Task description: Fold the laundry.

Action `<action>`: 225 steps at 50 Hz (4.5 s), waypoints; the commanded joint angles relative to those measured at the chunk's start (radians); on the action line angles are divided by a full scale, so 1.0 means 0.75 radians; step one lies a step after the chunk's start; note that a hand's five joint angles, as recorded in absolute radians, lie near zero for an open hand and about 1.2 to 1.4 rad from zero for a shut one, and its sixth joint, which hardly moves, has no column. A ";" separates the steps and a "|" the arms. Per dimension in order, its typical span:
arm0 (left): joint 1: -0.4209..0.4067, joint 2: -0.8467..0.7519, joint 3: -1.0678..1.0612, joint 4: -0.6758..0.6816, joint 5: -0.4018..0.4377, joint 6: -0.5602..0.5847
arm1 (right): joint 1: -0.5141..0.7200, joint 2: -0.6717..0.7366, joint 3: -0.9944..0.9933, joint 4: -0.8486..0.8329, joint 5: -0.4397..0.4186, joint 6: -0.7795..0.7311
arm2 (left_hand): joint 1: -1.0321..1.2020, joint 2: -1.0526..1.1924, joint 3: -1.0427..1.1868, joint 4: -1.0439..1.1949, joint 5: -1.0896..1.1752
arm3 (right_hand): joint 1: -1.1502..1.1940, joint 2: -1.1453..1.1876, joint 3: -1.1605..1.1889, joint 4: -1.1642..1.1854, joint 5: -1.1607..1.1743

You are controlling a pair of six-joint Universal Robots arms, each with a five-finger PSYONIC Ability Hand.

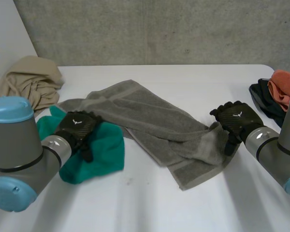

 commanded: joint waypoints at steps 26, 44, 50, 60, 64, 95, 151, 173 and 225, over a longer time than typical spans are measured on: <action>0.616 -0.157 0.582 0.121 -0.271 0.079 | 0.054 0.012 0.053 -0.126 0.082 -0.116 | 1.538 1.526 1.540 1.547 1.524 | -0.059 -0.037 -0.032 -0.033 -0.053; 0.469 0.164 0.282 0.110 -0.020 -0.005 | 0.029 -0.061 0.051 -0.120 0.059 -0.075 | -0.091 -0.103 -0.089 -0.082 -0.105 | -0.059 -0.037 -0.032 -0.033 -0.053; 0.397 0.340 0.069 0.100 0.093 -0.007 | 0.029 -0.135 0.015 -0.012 0.072 -0.061 | -0.091 -0.103 -0.089 -0.082 -0.105 | -0.059 -0.037 -0.032 -0.033 -0.053; 0.262 0.557 -0.242 0.047 0.148 -0.109 | 0.225 -0.082 -0.227 0.330 0.164 0.385 | -0.091 -0.103 -0.089 -0.082 -0.105 | -0.059 -0.037 -0.032 -0.033 -0.053; 0.236 0.606 -0.295 0.026 0.148 -0.210 | 0.329 0.024 -0.337 0.381 0.168 0.496 | -0.091 -0.103 -0.089 -0.082 -0.105 | -0.059 -0.037 -0.032 -0.033 -0.053; 0.289 0.608 -0.348 0.004 0.156 -0.306 | 0.612 0.524 -0.589 0.107 0.409 0.719 | -0.091 -0.103 -0.089 -0.082 -0.105 | 1.570 1.592 1.597 1.596 1.575; 0.023 0.242 -0.287 0.051 -0.068 -0.569 | 0.714 -0.201 -0.607 0.248 0.243 0.244 | -0.091 -0.103 -0.089 -0.082 -0.105 | 1.570 1.592 1.597 1.596 1.575; -0.304 -0.241 0.130 0.082 -0.614 -1.032 | 0.880 -0.362 -0.707 0.373 0.270 0.680 | -0.091 -0.103 -0.089 -0.082 -0.105 | 1.570 1.592 1.597 1.596 1.575; 0.125 -0.084 0.950 0.625 -0.120 -0.316 | 0.097 0.393 -1.120 -0.844 0.125 -0.202 | 1.538 1.526 1.540 1.547 1.524 | 1.570 1.592 1.597 1.596 1.575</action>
